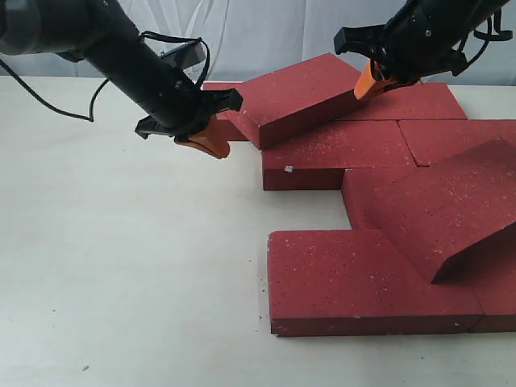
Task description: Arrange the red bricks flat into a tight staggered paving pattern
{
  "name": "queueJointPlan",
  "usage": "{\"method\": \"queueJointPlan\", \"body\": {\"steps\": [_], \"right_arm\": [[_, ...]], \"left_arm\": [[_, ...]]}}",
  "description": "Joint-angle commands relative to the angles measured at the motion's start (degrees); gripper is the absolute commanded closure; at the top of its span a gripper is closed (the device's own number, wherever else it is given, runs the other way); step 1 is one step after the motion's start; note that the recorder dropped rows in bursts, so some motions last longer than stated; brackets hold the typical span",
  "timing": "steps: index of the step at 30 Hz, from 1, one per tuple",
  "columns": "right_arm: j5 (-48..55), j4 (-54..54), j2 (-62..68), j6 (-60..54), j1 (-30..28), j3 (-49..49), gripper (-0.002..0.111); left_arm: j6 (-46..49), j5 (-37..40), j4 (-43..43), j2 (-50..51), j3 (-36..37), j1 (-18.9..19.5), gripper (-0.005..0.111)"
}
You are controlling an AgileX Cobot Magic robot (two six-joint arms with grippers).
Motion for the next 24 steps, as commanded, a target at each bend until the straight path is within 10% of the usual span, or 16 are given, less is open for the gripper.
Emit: {"method": "queueJointPlan", "body": {"steps": [1,12,24], "right_arm": [[2.4,-2.3,0.1,0.3,-0.2,-0.2,0.109],[7.5,-4.4,-0.5,1.8,-1.4,-0.2,0.109],[10.5,-6.1,-0.8,1.4,-17.6,-0.2,0.109]], "left_arm": [[0.0,-0.2,2.5,-4.5,2.7,-3.5,0.107],[-0.2,-2.5,13.2,-9.7,3.5,-16.0,0.107],[0.0,-3.9,18.1,-10.0,3.5,-25.2,0.107]]}}
